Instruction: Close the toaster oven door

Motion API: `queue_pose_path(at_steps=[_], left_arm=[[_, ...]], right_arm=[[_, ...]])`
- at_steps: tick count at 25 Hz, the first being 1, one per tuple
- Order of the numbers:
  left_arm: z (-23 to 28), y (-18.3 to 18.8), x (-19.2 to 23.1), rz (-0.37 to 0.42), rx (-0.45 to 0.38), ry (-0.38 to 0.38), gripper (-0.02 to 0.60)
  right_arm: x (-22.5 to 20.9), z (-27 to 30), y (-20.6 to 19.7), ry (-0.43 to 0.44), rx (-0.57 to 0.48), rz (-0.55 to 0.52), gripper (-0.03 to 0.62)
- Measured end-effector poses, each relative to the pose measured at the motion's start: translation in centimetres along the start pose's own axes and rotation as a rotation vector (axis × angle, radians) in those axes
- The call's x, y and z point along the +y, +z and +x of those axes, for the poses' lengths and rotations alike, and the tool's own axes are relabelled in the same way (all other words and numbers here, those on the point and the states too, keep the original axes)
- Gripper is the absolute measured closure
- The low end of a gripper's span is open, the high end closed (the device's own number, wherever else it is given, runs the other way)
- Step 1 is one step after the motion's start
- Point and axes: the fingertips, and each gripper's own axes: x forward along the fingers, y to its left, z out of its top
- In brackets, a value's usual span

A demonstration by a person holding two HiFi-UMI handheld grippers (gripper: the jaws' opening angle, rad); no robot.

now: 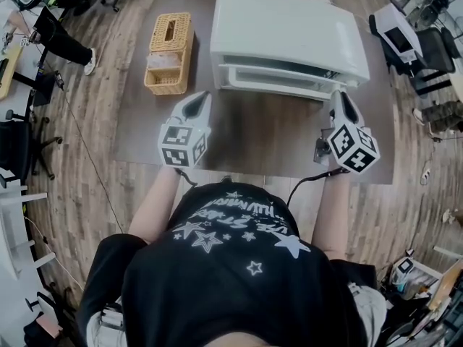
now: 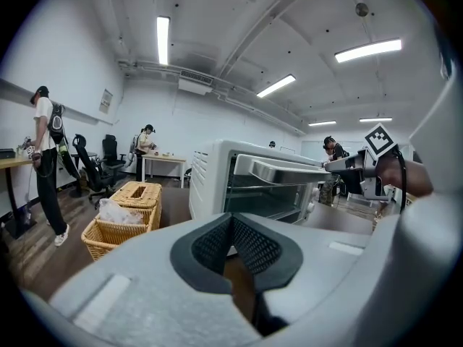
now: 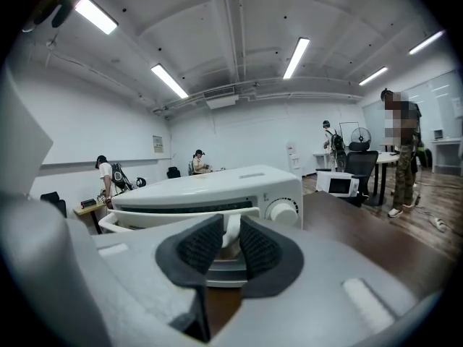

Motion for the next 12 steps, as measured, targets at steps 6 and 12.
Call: queue_pose_path(at_steps=[6, 12], left_arm=[[0.8, 0.5, 0.2, -0.002, -0.006, -0.014, 0.571], [1.4, 0.4, 0.7, -0.008, -0.003, -0.021, 0.571]], right_arm=[[-0.1, 1.1, 0.7, -0.001, -0.009, 0.014, 0.517], [0.1, 2.1, 1.3, -0.016, -0.019, 0.008, 0.519]])
